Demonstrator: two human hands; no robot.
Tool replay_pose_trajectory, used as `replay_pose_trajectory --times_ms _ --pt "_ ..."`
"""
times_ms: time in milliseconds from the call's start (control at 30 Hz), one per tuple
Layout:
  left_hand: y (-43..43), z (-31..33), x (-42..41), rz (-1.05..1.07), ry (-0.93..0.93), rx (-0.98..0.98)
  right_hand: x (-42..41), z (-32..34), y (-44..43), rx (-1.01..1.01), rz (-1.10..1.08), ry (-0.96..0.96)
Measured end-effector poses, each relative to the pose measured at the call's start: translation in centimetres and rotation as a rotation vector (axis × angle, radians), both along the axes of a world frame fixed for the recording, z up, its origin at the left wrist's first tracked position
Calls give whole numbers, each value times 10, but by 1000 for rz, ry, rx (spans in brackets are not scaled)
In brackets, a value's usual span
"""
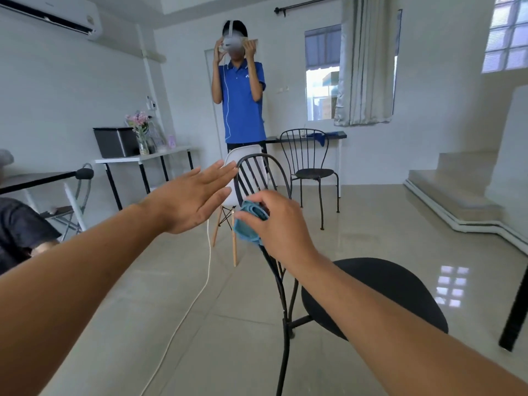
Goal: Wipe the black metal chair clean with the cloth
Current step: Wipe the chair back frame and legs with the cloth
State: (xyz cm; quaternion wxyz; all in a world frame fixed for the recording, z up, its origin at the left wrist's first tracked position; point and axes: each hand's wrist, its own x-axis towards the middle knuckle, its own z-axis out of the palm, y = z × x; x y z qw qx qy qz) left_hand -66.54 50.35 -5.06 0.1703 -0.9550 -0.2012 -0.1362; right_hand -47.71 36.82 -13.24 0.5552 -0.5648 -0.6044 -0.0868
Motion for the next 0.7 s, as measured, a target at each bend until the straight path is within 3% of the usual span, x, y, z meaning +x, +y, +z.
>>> replay_pose_trajectory --times_ms 200,467,600,700 --pt "-4 -5 20 81 -13 -89 -2 -29 6 -1 36 141" --pt "-6 7 46 131 84 -18 27 -118 -28 -240 104 156" --pt "-11 17 47 143 162 37 61 -114 -28 -356 18 133" --pt "-11 22 48 164 214 60 78 -78 -11 -228 -9 137"
